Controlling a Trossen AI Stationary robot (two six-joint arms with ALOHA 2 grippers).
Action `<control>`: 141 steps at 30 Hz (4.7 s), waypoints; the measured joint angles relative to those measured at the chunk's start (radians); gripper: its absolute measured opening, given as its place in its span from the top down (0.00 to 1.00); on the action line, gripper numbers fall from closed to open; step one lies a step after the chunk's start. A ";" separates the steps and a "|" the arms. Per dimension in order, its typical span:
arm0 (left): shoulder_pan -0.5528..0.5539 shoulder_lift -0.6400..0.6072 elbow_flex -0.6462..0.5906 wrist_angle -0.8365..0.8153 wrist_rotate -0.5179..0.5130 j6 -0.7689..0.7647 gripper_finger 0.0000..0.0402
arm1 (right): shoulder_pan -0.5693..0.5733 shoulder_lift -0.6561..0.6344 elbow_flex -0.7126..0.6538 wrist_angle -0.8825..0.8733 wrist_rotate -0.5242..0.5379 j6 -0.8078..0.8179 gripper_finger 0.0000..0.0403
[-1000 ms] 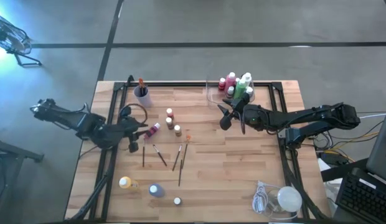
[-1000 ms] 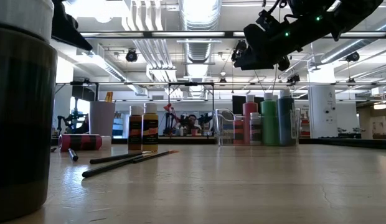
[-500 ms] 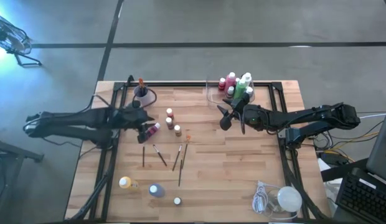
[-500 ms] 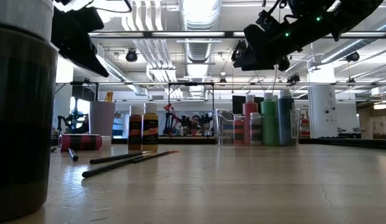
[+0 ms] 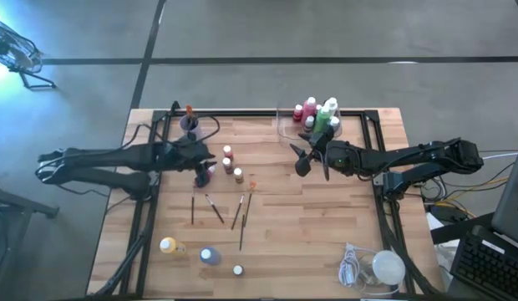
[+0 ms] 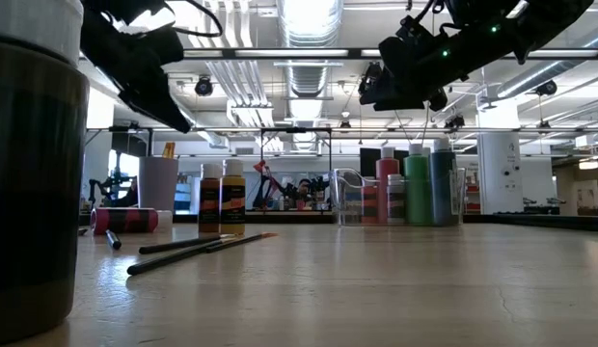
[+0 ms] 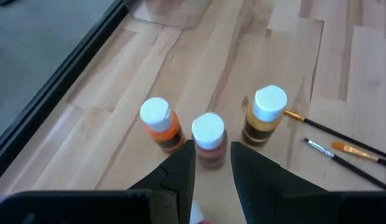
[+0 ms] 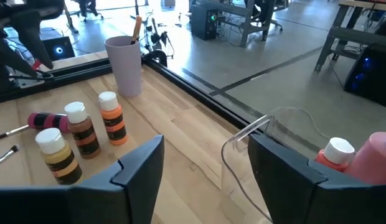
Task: Pick & Place Paint Supplies
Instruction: Put the pink paint bottle into the transparent bin
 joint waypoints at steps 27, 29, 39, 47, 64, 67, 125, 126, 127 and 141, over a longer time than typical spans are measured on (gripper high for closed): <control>0.000 0.243 0.000 0.011 0.059 0.065 0.60 | 0.000 0.047 0.000 0.010 0.002 -0.008 0.29; 0.000 0.257 0.000 0.011 0.058 0.065 0.54 | 0.000 0.047 0.000 0.010 0.003 -0.008 0.29; 0.000 0.338 0.000 0.017 0.055 0.064 0.47 | 0.000 0.047 0.000 0.010 0.003 -0.007 0.26; 0.000 0.409 0.000 0.069 0.053 0.070 0.47 | 0.000 0.047 0.000 0.010 0.003 -0.006 0.28; -0.001 0.265 0.072 -0.419 -0.017 -0.208 0.48 | 0.000 0.047 0.000 0.000 0.003 0.001 0.36; 0.001 0.233 0.075 -0.446 0.040 -0.261 0.48 | 0.000 0.047 0.000 0.000 0.002 0.003 0.35; 0.007 0.375 -0.004 -0.394 0.004 -0.320 0.67 | 0.000 0.047 0.000 -0.026 0.002 0.023 0.41; 0.007 0.352 -0.004 -0.412 -0.014 -0.323 0.67 | 0.000 0.047 0.000 -0.026 0.002 0.023 0.41; 0.007 0.326 -0.004 -0.427 -0.026 -0.326 0.67 | 0.000 0.047 0.000 -0.026 0.002 0.023 0.42; 0.007 -0.035 -0.004 -0.191 -0.024 -0.222 0.67 | 0.006 0.047 0.000 0.163 -0.218 -0.022 0.47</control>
